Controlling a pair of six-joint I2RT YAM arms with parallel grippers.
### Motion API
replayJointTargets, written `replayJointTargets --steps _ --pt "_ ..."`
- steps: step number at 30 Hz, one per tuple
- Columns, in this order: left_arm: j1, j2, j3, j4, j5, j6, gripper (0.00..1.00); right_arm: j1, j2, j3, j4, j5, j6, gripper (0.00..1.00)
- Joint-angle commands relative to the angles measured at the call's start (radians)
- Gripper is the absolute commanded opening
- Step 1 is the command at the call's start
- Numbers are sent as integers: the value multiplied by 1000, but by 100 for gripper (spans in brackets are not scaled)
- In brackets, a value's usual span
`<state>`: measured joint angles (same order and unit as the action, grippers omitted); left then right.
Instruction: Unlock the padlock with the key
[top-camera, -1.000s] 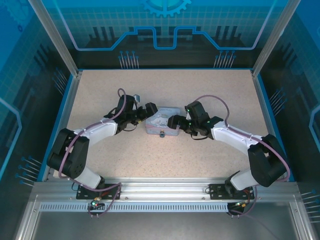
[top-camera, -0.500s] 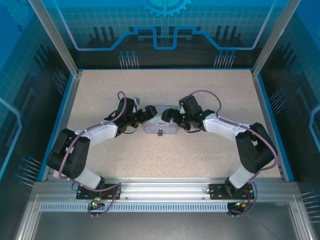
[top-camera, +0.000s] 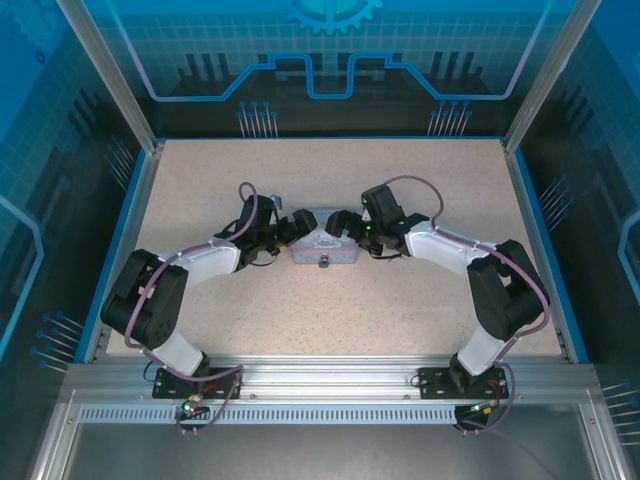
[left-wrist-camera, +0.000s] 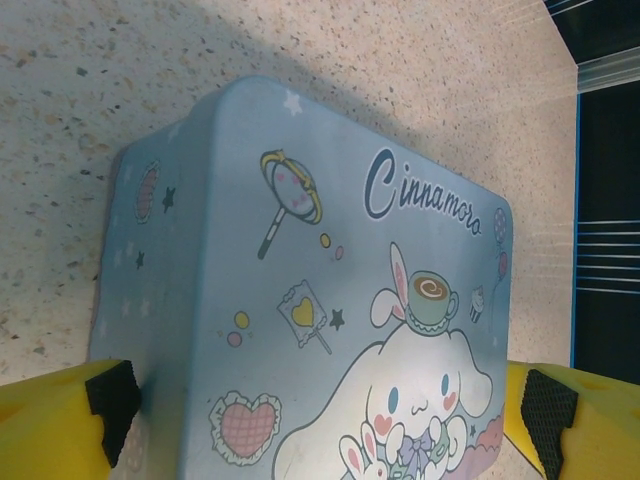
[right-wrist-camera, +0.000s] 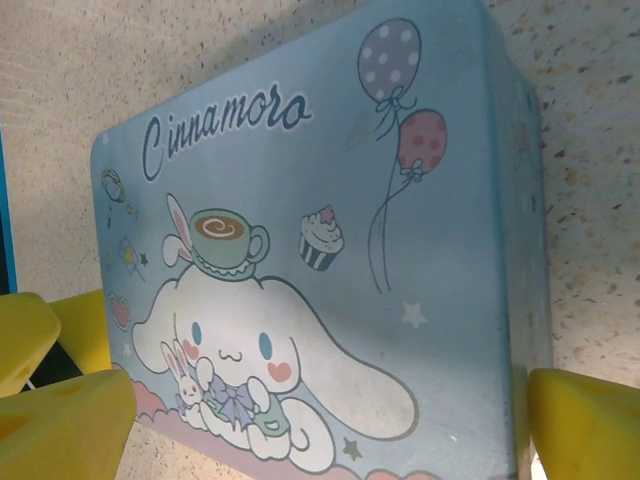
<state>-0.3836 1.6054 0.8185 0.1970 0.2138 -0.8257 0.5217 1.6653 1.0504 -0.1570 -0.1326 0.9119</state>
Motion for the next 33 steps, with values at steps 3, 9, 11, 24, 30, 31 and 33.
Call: replayJointTargets --steps 3,9,11,24,30,31,33 --pt "22 -52 43 -81 -32 70 99 -45 -134 -5 -127 102 -82 100" --pt "80 -151 33 -155 -39 117 99 -116 -177 8 -298 130 -267 100" --pt "80 -175 31 -174 -34 126 99 -137 -181 -8 -310 128 -319 98" --pt "45 -245 3 -151 17 29 99 -272 48 -11 -227 -13 -348 91" --pt "14 -230 23 -151 16 17 99 -273 112 -13 -189 -36 -335 91" --pt "9 -226 25 -149 14 16 99 -272 116 -17 -183 -42 -334 91" --pt "1 -215 29 -144 13 11 99 -271 120 -32 -168 -58 -328 91"
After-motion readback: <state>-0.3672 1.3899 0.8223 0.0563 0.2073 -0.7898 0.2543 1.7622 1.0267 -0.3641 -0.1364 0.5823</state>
